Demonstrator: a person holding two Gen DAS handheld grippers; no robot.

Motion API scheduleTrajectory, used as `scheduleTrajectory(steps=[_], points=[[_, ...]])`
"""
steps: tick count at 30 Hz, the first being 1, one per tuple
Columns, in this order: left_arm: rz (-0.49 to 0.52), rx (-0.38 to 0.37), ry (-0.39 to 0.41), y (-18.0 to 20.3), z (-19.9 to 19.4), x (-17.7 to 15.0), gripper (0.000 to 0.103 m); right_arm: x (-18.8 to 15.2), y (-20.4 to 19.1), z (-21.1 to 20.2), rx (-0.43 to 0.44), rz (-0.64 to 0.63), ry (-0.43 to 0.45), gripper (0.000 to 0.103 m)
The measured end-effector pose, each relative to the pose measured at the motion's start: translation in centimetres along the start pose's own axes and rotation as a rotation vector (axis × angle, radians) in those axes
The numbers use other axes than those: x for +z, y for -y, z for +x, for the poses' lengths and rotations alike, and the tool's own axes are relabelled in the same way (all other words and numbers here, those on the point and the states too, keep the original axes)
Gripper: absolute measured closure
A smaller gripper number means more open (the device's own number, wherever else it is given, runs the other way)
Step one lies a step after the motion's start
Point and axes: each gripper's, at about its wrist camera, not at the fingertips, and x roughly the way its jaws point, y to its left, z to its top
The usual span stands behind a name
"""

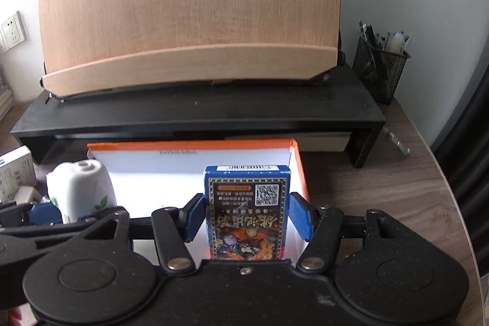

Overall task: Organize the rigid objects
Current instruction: 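Release the card box with right tool while left tool releases the freshener, then withdraw both tools and move toward the blue box and bandage box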

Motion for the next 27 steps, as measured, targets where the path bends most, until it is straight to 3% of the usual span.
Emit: scheduleTrajectory(steps=[16, 18, 22, 27], points=[[0.033, -0.032, 0.000, 2.8, 1.5, 1.7, 0.041, -1.7, 3.3, -5.9, -0.015, 0.089, 0.092, 0.029], [0.034, -0.021, 0.007, 3.1, 0.8, 1.9, 0.029, -2.1, 3.6, -6.7, -0.007, 0.101, 0.105, 0.029], [0.038, -0.005, 0.017, 3.4, -1.2, 1.6, 0.025, -2.6, 3.9, -8.1, 0.017, 0.120, 0.118, 0.024], [0.053, 0.038, 0.044, 3.3, -4.3, 0.8, 0.009, -3.0, 4.1, -9.0, 0.062, 0.129, 0.104, 0.020]])
